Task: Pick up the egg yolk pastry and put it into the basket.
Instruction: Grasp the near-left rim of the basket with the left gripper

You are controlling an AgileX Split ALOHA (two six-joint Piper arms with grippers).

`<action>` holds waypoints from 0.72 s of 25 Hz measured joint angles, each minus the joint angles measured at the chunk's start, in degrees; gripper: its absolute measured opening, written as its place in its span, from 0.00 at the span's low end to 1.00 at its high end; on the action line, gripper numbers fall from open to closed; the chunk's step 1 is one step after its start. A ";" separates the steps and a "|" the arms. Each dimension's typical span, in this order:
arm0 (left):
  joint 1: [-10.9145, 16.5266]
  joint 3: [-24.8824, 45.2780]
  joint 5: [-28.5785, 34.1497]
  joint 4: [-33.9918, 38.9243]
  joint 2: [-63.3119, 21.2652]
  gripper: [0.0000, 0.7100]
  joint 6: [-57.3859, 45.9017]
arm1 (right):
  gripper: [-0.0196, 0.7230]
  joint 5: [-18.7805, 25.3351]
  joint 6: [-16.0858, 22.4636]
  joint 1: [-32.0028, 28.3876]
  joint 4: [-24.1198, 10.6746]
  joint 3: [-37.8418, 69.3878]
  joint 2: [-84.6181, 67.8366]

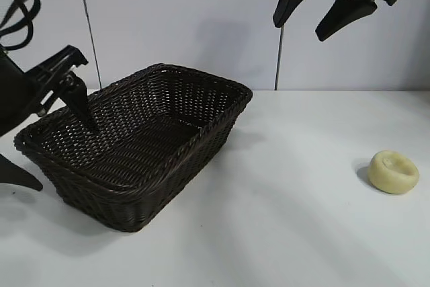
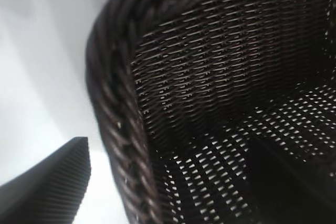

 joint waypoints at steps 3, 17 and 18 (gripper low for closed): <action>0.00 0.00 -2.10 -0.26 2.96 0.83 0.00 | 0.69 0.00 0.00 0.00 0.00 0.00 0.00; -0.01 0.00 -3.98 -1.00 4.50 0.26 -0.06 | 0.69 0.05 0.00 0.00 0.00 0.00 0.00; -0.01 0.00 -3.98 -1.00 4.50 0.22 -0.06 | 0.69 0.05 0.00 0.00 0.00 0.00 0.00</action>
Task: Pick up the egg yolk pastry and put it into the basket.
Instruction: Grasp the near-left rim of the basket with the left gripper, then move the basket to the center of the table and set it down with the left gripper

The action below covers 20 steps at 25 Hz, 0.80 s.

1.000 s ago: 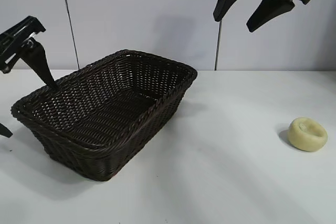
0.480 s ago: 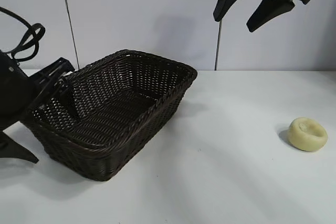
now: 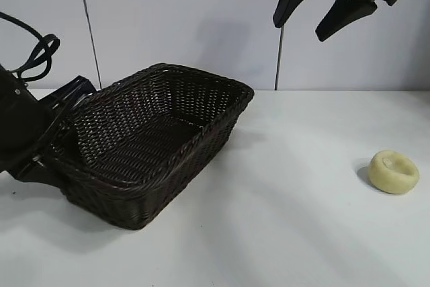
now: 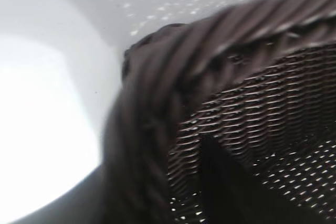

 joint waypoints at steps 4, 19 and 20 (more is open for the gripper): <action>-0.06 0.00 0.69 0.25 0.05 0.15 0.05 | 0.69 0.00 0.00 0.00 0.00 0.00 0.00; 0.05 -5.17 8.26 0.22 -1.97 0.15 1.44 | 0.69 0.10 0.00 0.00 0.00 0.00 0.00; 0.05 -6.06 8.99 0.22 -1.97 0.15 2.29 | 0.69 0.10 0.00 0.00 0.00 0.00 0.00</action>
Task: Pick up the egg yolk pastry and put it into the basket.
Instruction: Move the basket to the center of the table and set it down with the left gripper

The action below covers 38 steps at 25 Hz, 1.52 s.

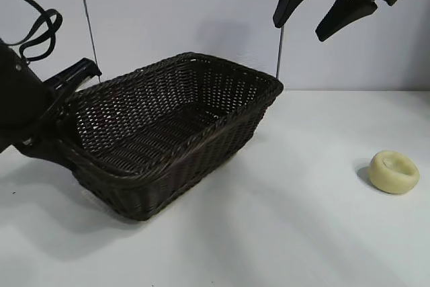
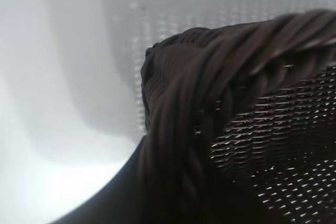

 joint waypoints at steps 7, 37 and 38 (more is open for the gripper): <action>2.05 -3.94 5.10 0.04 -0.05 0.15 4.72 | 0.69 0.06 0.00 0.00 0.00 0.00 0.00; 4.73 -37.65 34.58 0.85 19.49 0.15 46.51 | 0.69 1.32 0.00 0.00 0.00 0.00 0.00; 4.73 -38.10 34.33 0.85 19.64 0.15 46.64 | 0.69 1.32 0.00 0.00 0.00 0.00 0.00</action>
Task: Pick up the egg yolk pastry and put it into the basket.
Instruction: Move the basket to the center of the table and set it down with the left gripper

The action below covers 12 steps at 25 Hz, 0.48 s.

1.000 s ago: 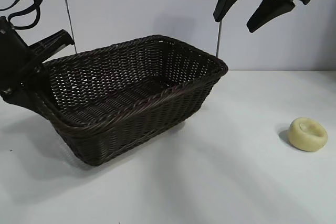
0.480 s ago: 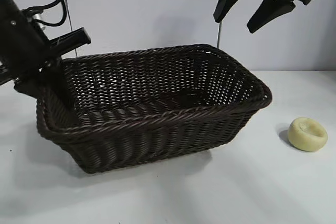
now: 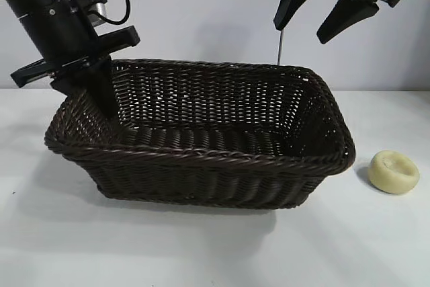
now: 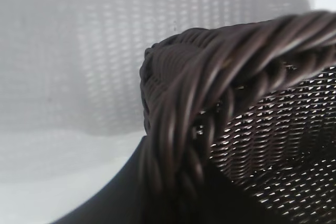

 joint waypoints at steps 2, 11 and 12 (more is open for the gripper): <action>0.04 -0.50 -0.87 0.00 0.12 0.15 0.12 | 0.69 0.00 0.00 0.00 0.00 0.00 0.00; 1.23 -0.50 -1.76 2.34 1.32 0.15 0.16 | 0.69 0.05 0.00 0.00 0.00 0.00 0.00; 1.36 -0.50 -1.76 2.34 1.83 0.15 0.16 | 0.69 0.05 0.00 0.00 0.00 0.00 0.00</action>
